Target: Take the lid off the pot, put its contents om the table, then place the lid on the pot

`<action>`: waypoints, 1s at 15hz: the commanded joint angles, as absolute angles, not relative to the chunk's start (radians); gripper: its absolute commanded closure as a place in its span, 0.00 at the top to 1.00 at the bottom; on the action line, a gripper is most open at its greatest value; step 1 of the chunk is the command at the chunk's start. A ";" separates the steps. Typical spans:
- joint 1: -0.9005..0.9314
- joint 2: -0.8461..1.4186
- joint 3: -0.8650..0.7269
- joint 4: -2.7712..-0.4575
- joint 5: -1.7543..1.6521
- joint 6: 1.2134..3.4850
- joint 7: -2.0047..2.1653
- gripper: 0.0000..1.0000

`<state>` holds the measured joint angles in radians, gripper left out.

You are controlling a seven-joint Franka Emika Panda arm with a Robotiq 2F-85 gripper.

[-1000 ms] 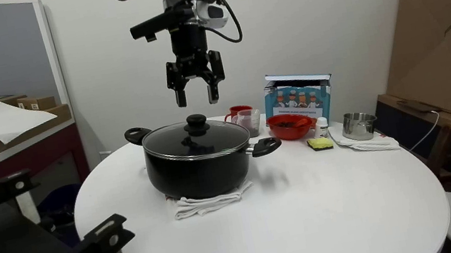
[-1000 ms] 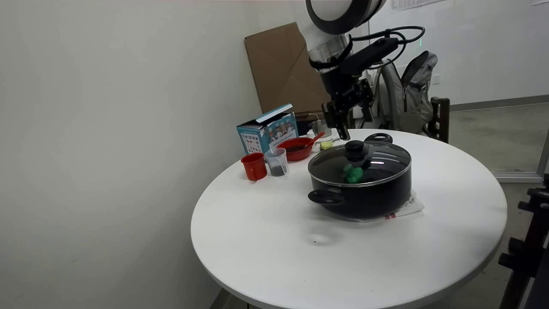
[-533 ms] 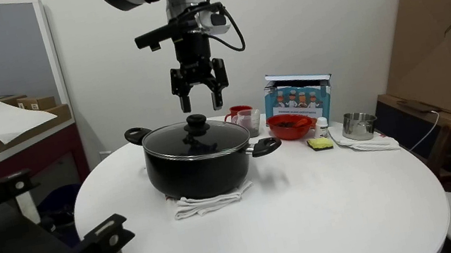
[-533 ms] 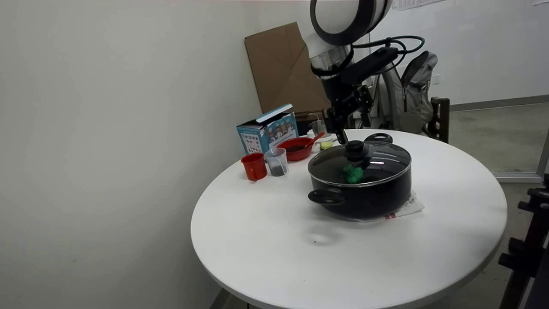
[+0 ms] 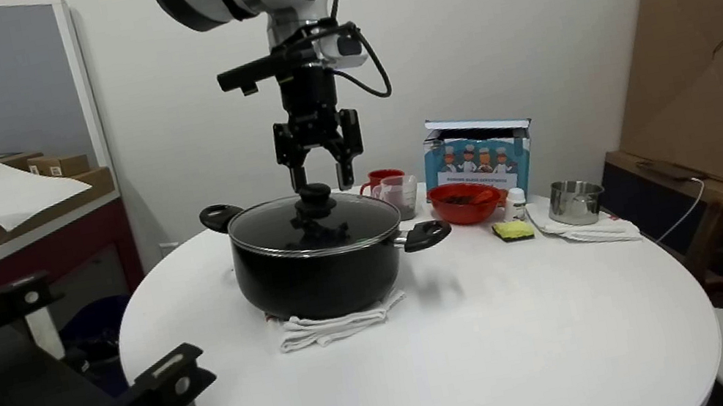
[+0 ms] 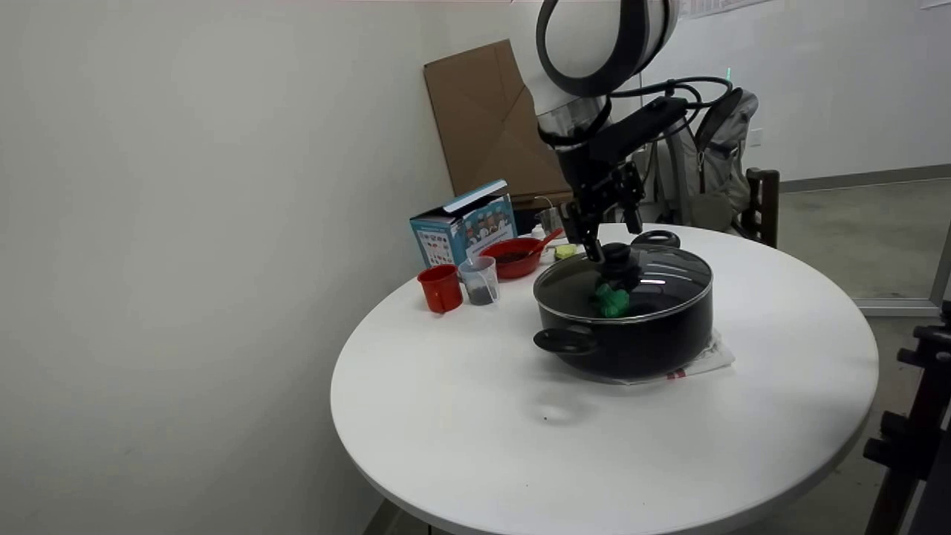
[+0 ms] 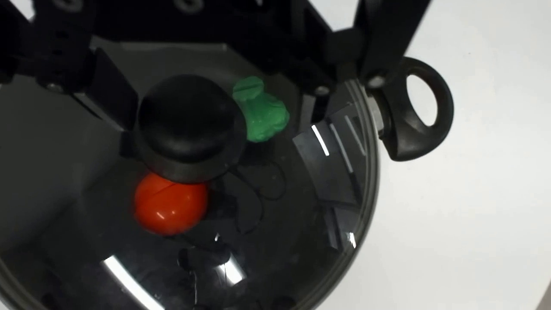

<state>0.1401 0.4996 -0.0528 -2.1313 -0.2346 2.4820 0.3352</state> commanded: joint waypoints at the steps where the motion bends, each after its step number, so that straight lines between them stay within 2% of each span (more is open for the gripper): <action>1: 0.150 0.521 -0.068 -2.113 -0.226 2.503 0.338 0.61; 3: 0.151 0.518 -0.068 -2.116 -0.226 2.511 0.337 0.44; 6: 0.153 0.508 -0.063 -2.119 -0.218 2.517 0.330 0.24; 15: 0.080 0.329 -0.047 -2.146 -0.090 2.460 0.254 0.24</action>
